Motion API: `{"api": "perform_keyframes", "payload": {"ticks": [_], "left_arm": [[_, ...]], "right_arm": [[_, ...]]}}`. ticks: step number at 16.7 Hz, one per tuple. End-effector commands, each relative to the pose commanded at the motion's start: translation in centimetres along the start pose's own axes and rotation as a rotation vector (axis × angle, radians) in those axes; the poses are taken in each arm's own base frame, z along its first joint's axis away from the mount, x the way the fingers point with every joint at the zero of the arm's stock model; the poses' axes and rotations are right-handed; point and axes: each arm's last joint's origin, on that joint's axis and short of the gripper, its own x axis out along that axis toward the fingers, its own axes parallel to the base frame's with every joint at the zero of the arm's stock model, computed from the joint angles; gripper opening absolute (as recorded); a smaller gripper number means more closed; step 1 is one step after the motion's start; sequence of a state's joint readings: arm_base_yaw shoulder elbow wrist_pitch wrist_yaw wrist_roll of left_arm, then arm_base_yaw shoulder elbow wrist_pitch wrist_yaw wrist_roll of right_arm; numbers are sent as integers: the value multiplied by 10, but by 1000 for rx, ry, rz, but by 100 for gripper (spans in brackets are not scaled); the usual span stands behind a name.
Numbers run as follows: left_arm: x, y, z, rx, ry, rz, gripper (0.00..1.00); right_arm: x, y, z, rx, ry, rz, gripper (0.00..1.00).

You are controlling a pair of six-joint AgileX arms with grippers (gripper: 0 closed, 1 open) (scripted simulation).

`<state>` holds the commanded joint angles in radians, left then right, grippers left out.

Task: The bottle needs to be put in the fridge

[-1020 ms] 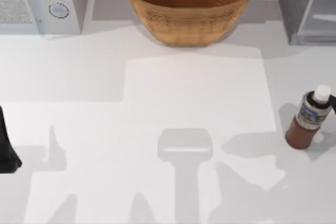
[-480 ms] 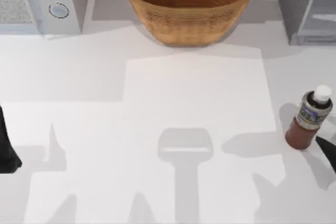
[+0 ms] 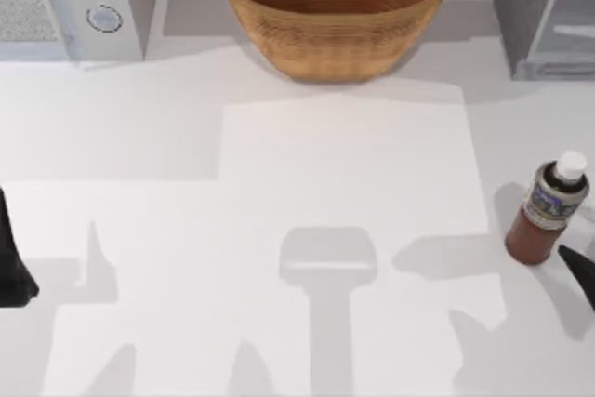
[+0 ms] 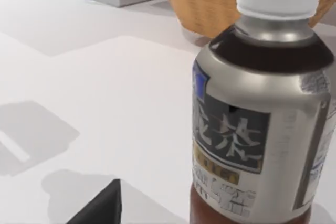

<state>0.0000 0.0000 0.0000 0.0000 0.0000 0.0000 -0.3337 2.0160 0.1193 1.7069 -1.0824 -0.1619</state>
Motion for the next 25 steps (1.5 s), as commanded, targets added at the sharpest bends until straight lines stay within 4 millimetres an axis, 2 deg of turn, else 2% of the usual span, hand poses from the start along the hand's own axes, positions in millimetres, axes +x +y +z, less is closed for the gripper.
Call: {"api": "perform_keyframes", "payload": {"ticks": [3,8,13,25], "left_arm": [[0,0,0,0,0,0,100],[0,0,0,0,0,0,100],[0,0,0,0,0,0,100],[0,0,0,0,0,0,100]], "right_arm": [[14,-2,0,2,1,-2,100],[52,-1,0,2,1,-2,100],[58,0,0,2,1,-2,100],[58,0,0,2,1,-2,10]]}}
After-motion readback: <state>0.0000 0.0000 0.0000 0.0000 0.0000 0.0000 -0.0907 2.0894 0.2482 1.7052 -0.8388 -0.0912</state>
